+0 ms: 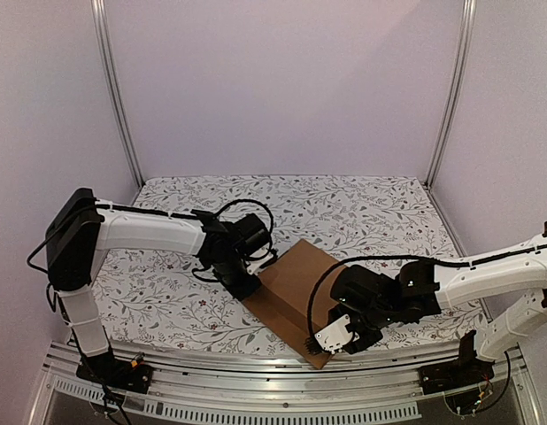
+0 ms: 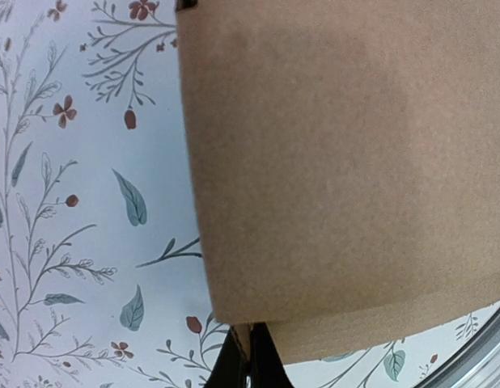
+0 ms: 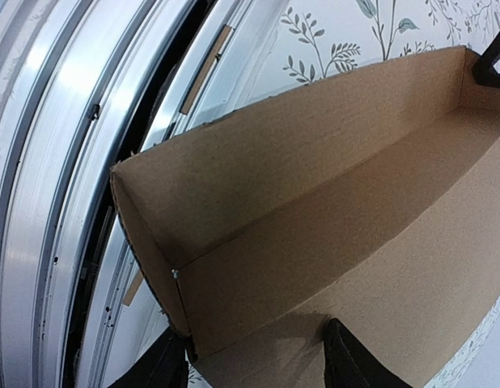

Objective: Fold the paper box

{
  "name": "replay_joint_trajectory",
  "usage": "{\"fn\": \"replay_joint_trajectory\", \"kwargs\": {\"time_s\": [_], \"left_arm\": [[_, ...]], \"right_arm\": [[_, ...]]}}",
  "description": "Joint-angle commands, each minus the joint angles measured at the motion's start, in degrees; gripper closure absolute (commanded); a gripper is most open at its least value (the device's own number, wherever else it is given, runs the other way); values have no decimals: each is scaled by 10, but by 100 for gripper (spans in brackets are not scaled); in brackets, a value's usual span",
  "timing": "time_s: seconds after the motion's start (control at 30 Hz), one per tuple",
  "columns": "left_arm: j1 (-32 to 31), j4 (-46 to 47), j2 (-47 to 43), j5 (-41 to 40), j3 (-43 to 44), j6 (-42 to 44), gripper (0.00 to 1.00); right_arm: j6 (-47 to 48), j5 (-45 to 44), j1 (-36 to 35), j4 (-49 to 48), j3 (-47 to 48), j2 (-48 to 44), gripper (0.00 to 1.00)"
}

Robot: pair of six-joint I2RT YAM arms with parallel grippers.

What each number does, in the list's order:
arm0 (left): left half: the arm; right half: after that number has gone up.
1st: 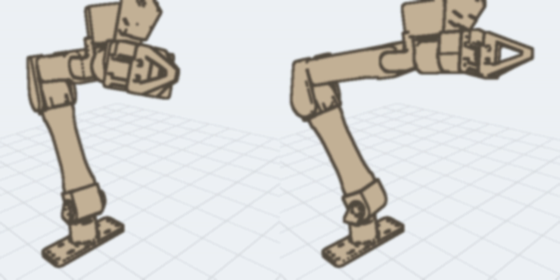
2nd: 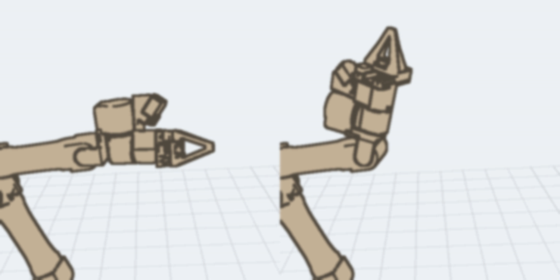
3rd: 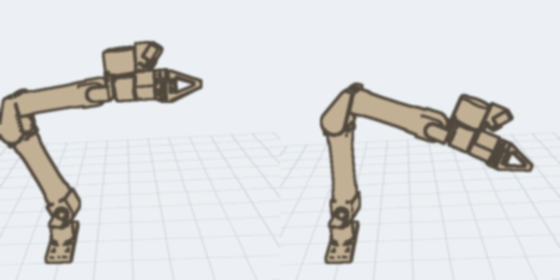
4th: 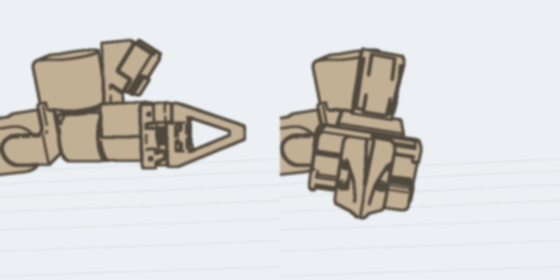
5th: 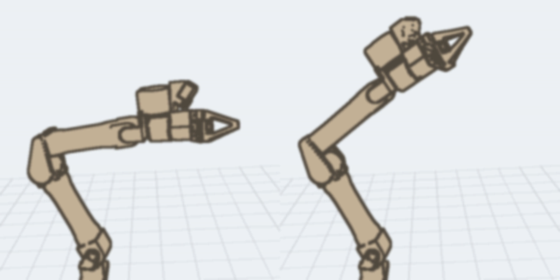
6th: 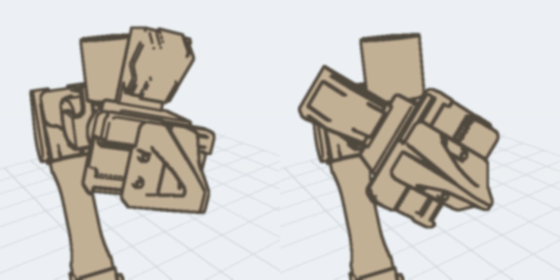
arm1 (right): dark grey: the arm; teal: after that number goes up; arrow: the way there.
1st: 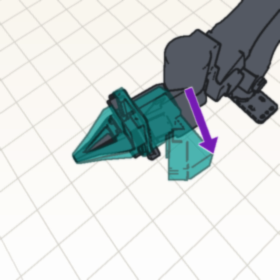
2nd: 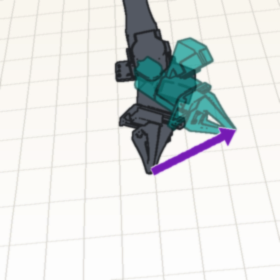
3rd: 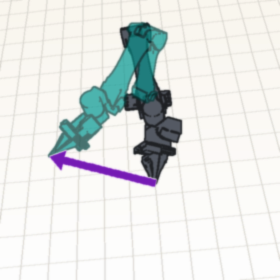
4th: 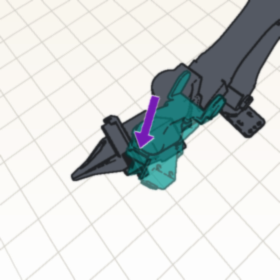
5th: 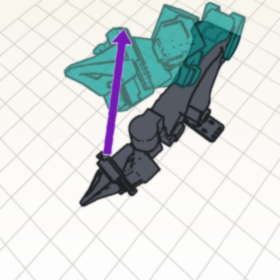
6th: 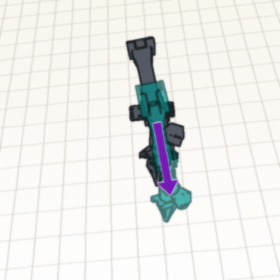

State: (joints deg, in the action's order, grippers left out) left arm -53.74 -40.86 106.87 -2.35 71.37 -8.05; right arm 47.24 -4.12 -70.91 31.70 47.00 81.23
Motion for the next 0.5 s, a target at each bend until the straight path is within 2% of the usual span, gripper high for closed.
{"fn": "replay_joint_trajectory", "kwargs": {"time_s": [0.0,0.47], "left_arm": [[-8,-33,15,69,21,22,100],[3,-66,36,79,59,26,100]], "right_arm": [[1,23,-4,29,-11,32,44],[3,54,-4,44,-6,44,44]]}}
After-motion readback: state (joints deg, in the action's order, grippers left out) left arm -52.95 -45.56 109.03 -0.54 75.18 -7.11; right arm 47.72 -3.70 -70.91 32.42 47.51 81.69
